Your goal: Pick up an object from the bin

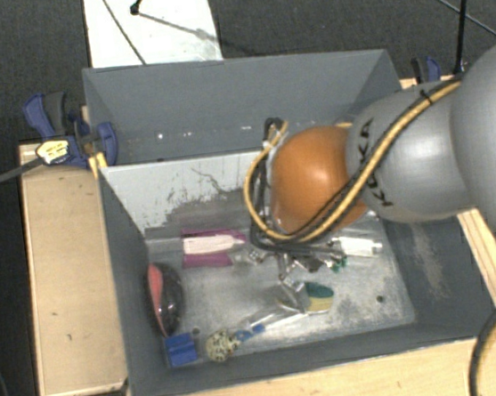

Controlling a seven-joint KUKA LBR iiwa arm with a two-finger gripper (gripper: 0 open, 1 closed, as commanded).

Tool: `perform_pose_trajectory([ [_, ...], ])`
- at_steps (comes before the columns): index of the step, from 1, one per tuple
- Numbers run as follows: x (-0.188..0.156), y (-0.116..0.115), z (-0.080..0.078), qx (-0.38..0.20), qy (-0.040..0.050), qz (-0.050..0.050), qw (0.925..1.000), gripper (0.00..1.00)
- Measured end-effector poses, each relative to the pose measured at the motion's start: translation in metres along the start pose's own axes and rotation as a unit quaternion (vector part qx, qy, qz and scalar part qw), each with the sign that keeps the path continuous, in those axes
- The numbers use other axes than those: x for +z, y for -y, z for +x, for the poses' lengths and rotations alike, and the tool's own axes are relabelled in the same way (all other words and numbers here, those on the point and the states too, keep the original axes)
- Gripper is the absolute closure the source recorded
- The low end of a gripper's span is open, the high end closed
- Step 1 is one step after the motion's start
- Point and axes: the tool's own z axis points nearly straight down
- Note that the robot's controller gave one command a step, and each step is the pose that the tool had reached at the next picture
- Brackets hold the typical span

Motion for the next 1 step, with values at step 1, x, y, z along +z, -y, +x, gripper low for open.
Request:
perform_pose_trajectory([
  [1,-0.1523,-0.0063,0.0672,-0.012,-0.0002,0.002,0.9999,0.00],
])
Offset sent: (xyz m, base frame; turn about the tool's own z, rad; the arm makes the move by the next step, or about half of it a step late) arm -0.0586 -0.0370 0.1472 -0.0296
